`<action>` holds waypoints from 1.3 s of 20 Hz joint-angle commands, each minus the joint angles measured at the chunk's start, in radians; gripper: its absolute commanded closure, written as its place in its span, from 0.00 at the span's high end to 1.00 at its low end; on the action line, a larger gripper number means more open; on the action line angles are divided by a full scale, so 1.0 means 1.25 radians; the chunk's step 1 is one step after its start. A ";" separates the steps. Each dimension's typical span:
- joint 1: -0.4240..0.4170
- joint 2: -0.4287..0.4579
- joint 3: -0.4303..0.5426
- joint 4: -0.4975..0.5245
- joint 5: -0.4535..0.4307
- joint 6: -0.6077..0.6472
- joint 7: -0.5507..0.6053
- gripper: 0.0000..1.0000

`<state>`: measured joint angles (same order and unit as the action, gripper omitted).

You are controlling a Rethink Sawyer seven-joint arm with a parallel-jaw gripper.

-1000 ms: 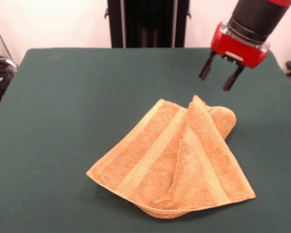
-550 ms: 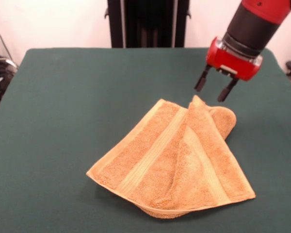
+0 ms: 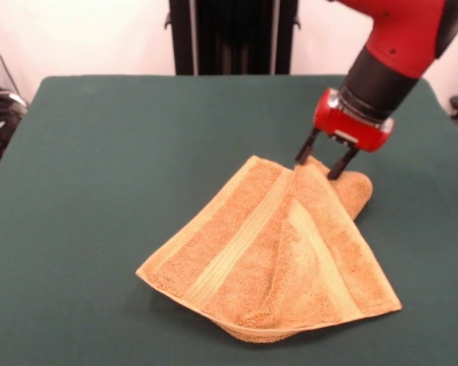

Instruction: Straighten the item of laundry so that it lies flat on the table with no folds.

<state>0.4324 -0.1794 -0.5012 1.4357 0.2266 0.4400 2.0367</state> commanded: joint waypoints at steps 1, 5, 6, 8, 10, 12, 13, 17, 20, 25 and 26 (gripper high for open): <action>0.027 0.079 0.045 0.001 0.013 -0.060 0.184 1.00; 0.033 0.086 0.042 0.010 0.020 -0.076 0.186 1.00; 0.034 0.087 0.042 0.010 0.022 -0.074 0.187 1.00; 0.036 0.089 0.042 0.014 0.027 -0.079 0.192 1.00; 0.037 0.090 0.042 0.019 0.031 -0.087 0.196 1.00; 0.041 0.092 0.041 0.022 0.032 -0.098 0.200 1.00; 0.044 0.094 0.037 0.022 0.031 -0.101 0.202 1.00; 0.065 0.108 0.009 0.019 0.023 -0.120 0.207 1.00; 0.085 0.125 -0.023 0.001 0.003 -0.113 0.186 1.00; 0.106 0.152 -0.077 -0.029 -0.021 -0.115 0.148 1.00; 0.100 0.150 -0.072 -0.027 -0.021 -0.121 0.141 1.00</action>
<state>0.5420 -0.0999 -0.6095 1.4263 0.2274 0.3504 2.0371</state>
